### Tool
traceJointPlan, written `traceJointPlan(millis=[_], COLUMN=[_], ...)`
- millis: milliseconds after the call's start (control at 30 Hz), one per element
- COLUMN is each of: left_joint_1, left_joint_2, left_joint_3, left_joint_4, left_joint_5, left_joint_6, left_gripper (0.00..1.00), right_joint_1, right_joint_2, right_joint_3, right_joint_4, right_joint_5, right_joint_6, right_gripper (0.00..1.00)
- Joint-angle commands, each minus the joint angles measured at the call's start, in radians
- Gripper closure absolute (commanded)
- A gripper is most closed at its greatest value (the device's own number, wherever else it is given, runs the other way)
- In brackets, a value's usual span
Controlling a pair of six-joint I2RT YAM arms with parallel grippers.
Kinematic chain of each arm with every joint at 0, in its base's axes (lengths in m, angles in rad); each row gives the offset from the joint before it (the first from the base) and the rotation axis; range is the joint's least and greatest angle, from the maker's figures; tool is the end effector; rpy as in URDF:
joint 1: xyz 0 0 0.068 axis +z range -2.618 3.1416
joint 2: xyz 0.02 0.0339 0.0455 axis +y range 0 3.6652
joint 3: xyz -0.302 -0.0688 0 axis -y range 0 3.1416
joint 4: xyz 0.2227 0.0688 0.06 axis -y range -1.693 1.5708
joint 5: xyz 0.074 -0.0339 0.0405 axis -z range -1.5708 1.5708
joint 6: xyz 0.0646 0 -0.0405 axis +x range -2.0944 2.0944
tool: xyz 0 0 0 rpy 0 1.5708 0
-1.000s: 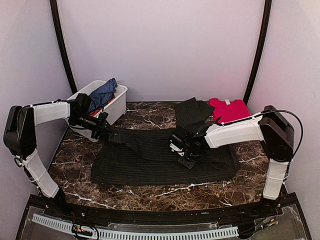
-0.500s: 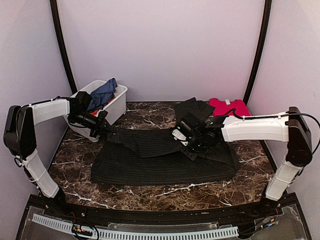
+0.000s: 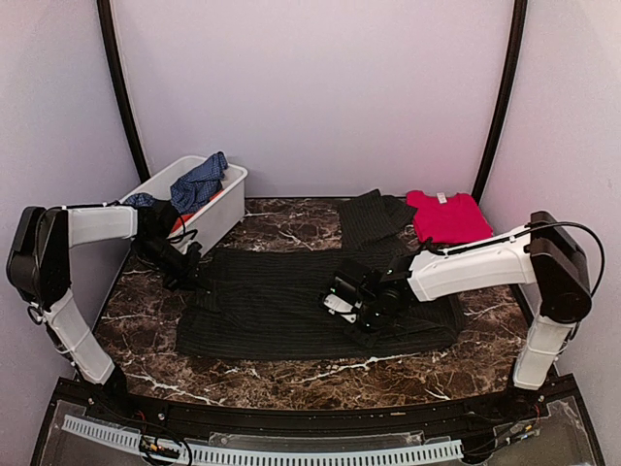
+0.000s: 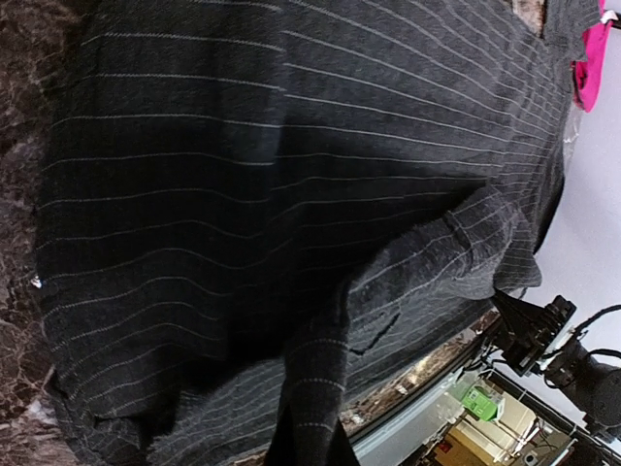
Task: Fold and stack the mixed laundry pile
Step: Adjust the 1/3-folded shirt at the center of the board.
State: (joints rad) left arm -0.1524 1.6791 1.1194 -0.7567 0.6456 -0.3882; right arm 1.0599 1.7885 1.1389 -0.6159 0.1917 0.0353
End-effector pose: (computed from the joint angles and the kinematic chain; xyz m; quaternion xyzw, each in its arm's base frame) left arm 0.2954 -0.0847 0.2248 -0.0707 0.9389 -0.3354 0.0319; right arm 0.1771 0.2907 0.1904 -0.4696 0.8647 -0.0020 0.1785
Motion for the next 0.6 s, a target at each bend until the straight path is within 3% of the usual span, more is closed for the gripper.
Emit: traceJointPlan(millis=[0,367,467,500,567], left_joint_1=[0.007,0.007,0.005,0.004,-0.003], left_joint_2=[0.026,-0.019,-0.014,-0.018,-0.043], left_joint_3=[-0.032,-0.03,-0.05,-0.052,-0.053], left_joint_4=[0.021,-0.035,-0.023,-0.015,-0.004], left_joint_5=[-0.089,-0.171,-0.188,-0.184,-0.19], left_joint_6=[0.029,0.053,0.059,0.06,0.063], left_gripper=[1.0,1.0,0.93,0.9,0.8], right_joint_1=[0.002,-0.046,-0.04,-0.038,-0.036], right_joint_2=[0.004,-0.072,-0.047,-0.044,-0.06], right_joint_3=[-0.011,-0.029,-0.026,-0.024,-0.017], right_joint_4=[-0.021,-0.039,-0.033,-0.037,-0.051], right_joint_5=[0.012,-0.022,-0.076,-0.092,-0.117], right_joint_6=[0.025,0.024,0.026,0.027,0.036], right_gripper=[1.0,1.0,1.0,0.96,0.76])
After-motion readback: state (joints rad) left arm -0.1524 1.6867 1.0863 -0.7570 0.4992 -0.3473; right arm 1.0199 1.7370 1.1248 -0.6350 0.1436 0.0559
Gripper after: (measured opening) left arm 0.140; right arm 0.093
